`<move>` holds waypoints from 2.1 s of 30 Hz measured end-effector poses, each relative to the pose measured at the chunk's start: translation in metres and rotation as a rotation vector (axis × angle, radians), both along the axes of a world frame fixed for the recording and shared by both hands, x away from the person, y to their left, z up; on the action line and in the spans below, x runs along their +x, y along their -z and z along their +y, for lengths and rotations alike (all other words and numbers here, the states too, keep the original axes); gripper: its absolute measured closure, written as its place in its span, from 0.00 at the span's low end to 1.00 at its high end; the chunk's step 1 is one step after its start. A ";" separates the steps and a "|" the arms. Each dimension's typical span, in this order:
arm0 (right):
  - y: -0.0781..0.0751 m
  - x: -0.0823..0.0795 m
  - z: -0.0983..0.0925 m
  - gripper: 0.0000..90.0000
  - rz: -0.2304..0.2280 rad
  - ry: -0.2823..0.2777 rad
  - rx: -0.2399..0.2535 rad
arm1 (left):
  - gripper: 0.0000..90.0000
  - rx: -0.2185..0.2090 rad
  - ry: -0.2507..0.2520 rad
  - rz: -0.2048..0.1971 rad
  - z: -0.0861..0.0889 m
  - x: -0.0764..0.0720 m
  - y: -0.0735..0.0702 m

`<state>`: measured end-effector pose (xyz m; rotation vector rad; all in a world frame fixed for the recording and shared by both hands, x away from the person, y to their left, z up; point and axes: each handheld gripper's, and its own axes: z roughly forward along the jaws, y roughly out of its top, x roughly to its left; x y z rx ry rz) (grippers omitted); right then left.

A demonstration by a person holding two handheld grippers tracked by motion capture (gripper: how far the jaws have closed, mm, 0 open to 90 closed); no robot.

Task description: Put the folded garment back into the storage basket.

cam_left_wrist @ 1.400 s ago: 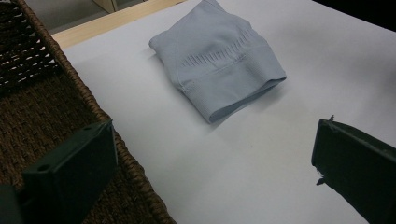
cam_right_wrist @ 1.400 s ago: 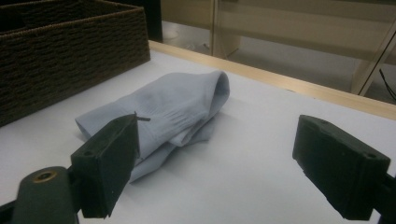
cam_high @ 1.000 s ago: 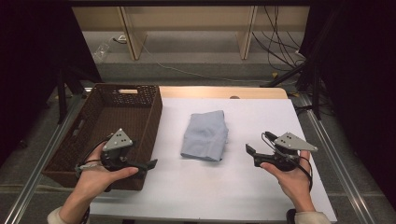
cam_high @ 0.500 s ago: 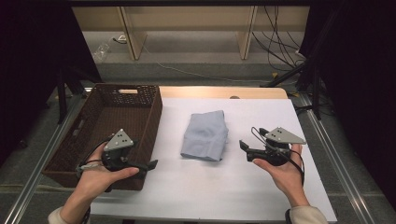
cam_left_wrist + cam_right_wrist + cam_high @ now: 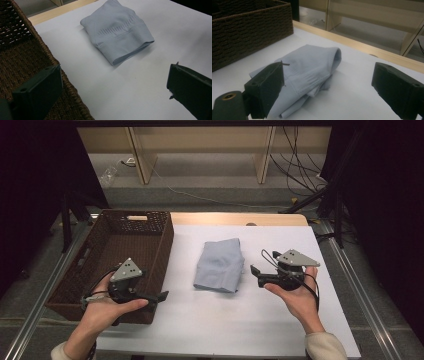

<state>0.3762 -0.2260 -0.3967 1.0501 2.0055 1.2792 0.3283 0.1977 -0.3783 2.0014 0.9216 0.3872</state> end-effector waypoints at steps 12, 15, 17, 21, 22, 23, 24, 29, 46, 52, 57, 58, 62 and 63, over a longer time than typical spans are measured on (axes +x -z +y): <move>-0.001 0.011 0.014 0.08 0.010 -0.022 -0.026 | 0.00 -0.001 -0.002 -0.002 0.001 0.000 -0.001; -0.001 0.013 0.017 0.07 0.010 -0.019 -0.026 | 0.00 -0.001 -0.002 -0.001 0.001 0.000 -0.001; -0.001 0.015 0.019 0.07 0.010 -0.021 -0.029 | 0.00 -0.001 -0.002 -0.001 0.001 0.000 -0.001; -0.002 0.019 0.023 0.06 0.012 -0.025 -0.032 | 0.00 -0.001 -0.002 -0.001 0.001 0.000 -0.001; -0.002 0.020 0.023 0.06 0.012 -0.026 -0.033 | 0.00 -0.001 -0.002 -0.002 0.001 0.000 -0.001; -0.002 0.022 0.025 0.06 0.011 -0.026 -0.033 | 0.00 -0.002 -0.003 -0.002 0.001 0.000 -0.001; -0.002 0.022 0.025 0.06 0.011 -0.026 -0.033 | 0.00 -0.002 -0.003 -0.002 0.001 0.000 -0.001; -0.004 0.026 0.028 0.06 0.011 -0.027 -0.031 | 0.00 -0.002 -0.003 -0.002 0.001 -0.001 -0.002; 0.000 0.046 0.040 0.06 0.030 -0.034 -0.042 | 0.00 -0.004 -0.004 -0.005 0.002 -0.001 -0.003; 0.003 0.053 0.044 0.06 0.041 -0.034 -0.040 | 0.00 -0.005 -0.006 -0.006 0.002 -0.001 -0.003; 0.005 0.058 0.046 0.06 0.052 -0.033 -0.042 | 0.00 -0.005 -0.006 -0.005 0.003 -0.001 -0.003; 0.005 0.059 0.046 0.06 0.053 -0.033 -0.042 | 0.00 -0.005 -0.007 -0.005 0.003 -0.001 -0.003; 0.008 0.064 0.049 0.06 0.060 -0.036 -0.047 | 0.00 -0.005 -0.007 -0.006 0.004 -0.001 -0.004; 0.009 0.065 0.050 0.06 0.064 -0.038 -0.051 | 0.00 -0.005 -0.007 -0.006 0.004 -0.001 -0.005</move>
